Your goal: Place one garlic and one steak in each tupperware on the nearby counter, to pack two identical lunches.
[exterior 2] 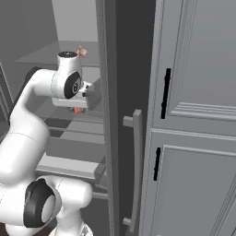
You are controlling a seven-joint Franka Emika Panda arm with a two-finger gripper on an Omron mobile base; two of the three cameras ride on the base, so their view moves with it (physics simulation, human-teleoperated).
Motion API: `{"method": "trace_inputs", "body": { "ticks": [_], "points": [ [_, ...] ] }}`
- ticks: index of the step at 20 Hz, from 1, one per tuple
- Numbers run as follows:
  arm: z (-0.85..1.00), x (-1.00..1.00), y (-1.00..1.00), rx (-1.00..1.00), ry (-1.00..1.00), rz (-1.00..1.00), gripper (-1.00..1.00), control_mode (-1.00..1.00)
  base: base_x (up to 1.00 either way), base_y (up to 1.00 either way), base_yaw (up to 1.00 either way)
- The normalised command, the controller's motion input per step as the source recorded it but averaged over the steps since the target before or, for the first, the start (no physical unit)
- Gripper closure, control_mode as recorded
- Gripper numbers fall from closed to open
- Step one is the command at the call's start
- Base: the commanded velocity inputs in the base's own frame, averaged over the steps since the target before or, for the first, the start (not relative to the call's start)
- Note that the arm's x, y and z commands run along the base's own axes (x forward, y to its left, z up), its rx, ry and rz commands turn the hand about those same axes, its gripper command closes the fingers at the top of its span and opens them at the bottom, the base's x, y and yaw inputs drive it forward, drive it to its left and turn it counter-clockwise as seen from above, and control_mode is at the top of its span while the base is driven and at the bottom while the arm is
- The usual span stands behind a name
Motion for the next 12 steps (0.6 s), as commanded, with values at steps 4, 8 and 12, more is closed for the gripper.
{"method": "trace_inputs", "body": {
  "ticks": [4,8,12],
  "points": [
    [0.00,0.07,0.11,-0.02,0.02,0.01,-1.00,-1.00,0.00,0.00,0.00],
    [-0.03,0.00,0.00,0.00,-0.02,0.00,-1.00,-1.00,0.00,0.00,0.00],
    [-0.77,0.24,0.32,-0.03,-0.32,-0.10,-1.00,-1.00,0.00,0.00,0.00]
  ]
}}
